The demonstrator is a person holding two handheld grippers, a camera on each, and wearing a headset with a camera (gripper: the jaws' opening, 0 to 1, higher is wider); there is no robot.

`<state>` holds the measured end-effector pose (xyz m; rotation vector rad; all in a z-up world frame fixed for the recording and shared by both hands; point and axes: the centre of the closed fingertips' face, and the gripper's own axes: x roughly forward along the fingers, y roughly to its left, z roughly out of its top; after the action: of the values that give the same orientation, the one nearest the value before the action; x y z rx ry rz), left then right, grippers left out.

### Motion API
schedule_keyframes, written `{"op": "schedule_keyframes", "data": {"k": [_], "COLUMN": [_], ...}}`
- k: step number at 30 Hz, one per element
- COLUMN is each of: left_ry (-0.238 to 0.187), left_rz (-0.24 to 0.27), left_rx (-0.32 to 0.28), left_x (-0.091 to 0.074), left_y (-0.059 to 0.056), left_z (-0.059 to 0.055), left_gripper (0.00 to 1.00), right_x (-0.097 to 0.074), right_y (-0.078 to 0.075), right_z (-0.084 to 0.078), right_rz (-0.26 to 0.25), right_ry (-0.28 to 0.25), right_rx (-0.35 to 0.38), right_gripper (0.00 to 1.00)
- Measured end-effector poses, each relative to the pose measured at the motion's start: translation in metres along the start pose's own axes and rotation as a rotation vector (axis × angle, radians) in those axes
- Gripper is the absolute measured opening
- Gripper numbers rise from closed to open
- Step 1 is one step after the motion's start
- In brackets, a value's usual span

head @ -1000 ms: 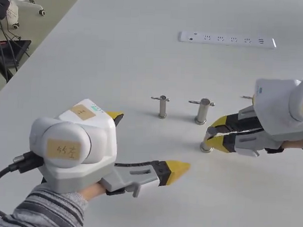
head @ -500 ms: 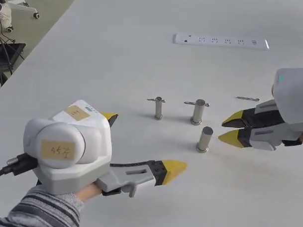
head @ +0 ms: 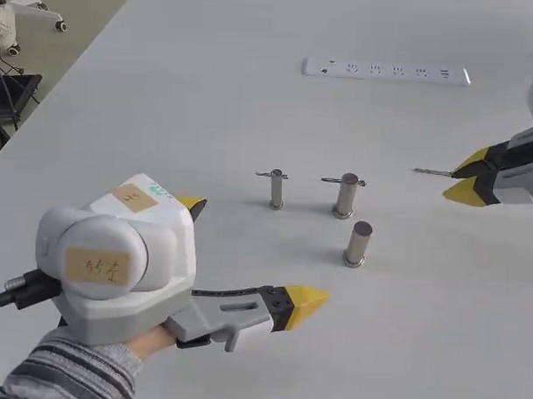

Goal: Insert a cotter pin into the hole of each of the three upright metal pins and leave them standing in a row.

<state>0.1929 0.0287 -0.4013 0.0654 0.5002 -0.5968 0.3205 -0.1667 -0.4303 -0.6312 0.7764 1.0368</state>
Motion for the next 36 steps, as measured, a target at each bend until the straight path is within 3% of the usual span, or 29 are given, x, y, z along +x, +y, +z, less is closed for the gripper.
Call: {"op": "schedule_keyframes", "data": {"k": [7,11,19,33,35,36], "left_ry": [0.001,0.005,0.022,0.034,0.033,0.032], "left_rz": [0.004,0.001,-0.002,0.003,0.007,0.009], "left_rx": [-0.004,-0.005,-0.006,-0.026,-0.026,-0.026], "left_x": [0.0,0.0,0.003,0.006,0.005,0.004], "left_y": [0.002,0.002,0.003,0.003,0.004,0.005], "left_z": [-0.001,-0.002,-0.008,-0.012,-0.011,-0.011], "left_gripper": [0.99,0.99,0.97,0.95,0.95,0.95], "right_x": [0.009,0.013,0.037,0.065,0.062,0.06], "right_y": [-0.027,-0.031,-0.057,-0.072,-0.065,-0.064], "right_z": [-0.015,-0.019,-0.024,-0.037,-0.042,-0.037], "right_rz": [-0.023,-0.03,-0.023,0.039,0.047,0.051], "right_ry": [0.104,0.134,0.149,0.183,0.209,0.198], "right_rx": [-0.007,-0.018,-0.018,0.027,0.033,0.029], "right_gripper": [0.11,0.1,0.09,0.07,0.05,0.04]}}
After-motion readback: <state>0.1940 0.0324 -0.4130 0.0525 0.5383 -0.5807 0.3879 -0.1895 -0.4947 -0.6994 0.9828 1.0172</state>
